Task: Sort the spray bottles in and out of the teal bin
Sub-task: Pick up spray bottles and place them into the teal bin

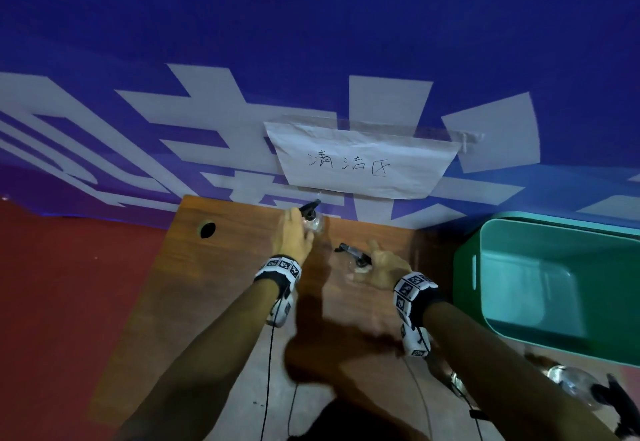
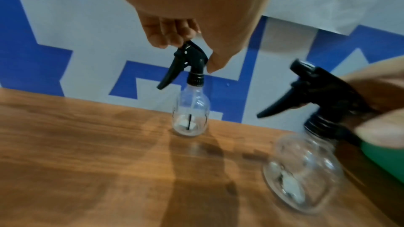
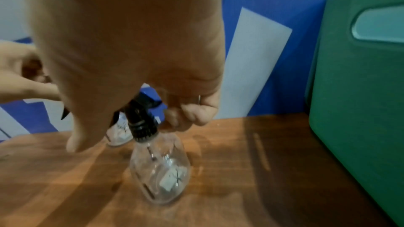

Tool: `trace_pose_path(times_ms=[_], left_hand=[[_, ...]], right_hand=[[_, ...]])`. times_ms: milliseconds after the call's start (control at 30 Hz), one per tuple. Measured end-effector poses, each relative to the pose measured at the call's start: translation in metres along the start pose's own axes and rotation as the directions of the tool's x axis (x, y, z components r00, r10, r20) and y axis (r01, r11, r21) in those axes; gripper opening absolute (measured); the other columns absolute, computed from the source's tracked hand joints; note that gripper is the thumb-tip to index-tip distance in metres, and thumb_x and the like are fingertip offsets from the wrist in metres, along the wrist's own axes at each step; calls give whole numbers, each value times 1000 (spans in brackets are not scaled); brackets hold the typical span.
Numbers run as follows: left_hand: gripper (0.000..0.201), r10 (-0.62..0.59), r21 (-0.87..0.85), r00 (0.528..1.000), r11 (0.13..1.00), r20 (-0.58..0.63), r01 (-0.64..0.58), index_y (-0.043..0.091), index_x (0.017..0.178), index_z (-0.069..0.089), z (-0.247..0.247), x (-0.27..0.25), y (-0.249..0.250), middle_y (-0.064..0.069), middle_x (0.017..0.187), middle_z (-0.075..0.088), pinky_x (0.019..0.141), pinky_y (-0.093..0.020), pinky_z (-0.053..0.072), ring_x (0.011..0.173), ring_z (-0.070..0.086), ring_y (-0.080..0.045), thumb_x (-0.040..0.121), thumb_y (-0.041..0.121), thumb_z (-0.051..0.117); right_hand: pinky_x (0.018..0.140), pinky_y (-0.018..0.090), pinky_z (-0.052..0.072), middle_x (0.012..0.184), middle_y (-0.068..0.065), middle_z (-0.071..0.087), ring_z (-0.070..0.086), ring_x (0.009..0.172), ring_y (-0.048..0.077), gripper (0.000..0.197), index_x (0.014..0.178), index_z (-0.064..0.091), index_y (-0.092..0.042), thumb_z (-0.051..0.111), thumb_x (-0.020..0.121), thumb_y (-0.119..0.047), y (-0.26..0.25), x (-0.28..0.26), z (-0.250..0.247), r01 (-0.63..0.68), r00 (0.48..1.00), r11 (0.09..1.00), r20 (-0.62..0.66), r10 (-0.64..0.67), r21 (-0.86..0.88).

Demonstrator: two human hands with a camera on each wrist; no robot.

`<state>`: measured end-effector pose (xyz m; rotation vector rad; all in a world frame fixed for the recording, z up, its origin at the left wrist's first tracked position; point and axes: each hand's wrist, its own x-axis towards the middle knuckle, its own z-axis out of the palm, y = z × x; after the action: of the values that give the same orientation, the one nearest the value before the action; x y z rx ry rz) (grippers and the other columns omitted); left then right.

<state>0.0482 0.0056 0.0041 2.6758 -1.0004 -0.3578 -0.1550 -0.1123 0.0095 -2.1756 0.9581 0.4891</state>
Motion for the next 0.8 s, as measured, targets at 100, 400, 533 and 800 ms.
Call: trace_pose_path(times_ms=[100, 400, 533, 800], left_hand=[[60, -32, 60, 994, 997, -102, 38, 13, 117, 46, -8, 22, -3, -7, 121, 52, 94, -31, 46, 109, 51, -23, 76, 35, 83], [65, -75, 257, 988, 966, 131, 39, 23, 139, 47, -4, 45, -8, -16, 137, 47, 87, -42, 54, 117, 54, -35, 82, 19, 78], [28, -72, 335, 980, 942, 187, 5, 12, 123, 62, -7, 45, -15, -15, 119, 65, 88, -41, 55, 104, 65, -35, 96, 16, 57], [23, 31, 291, 966, 951, 256, -108, 18, 110, 71, -5, 12, -25, -7, 102, 71, 73, -31, 52, 89, 68, -26, 103, 28, 52]], right_hand=[[80, 37, 52, 114, 5, 67, 66, 98, 29, 104, 148, 24, -22, 68, 70, -75, -3, -3, -10, 5, 997, 992, -72, -14, -124], [89, 43, 52, 139, 8, 52, 61, 115, 31, 92, 155, 18, -26, 59, 84, -69, -21, -17, -27, 82, 954, 980, -269, -130, -182], [85, 42, 54, 134, 7, 55, 63, 109, 30, 75, 147, 27, -25, 58, 89, -61, -27, -19, -19, 109, 942, 981, -298, -154, -160], [86, 44, 54, 136, 6, 54, 62, 109, 32, 62, 146, 31, -23, 55, 95, -49, -52, -15, -13, 164, 944, 973, -259, -202, -164]])
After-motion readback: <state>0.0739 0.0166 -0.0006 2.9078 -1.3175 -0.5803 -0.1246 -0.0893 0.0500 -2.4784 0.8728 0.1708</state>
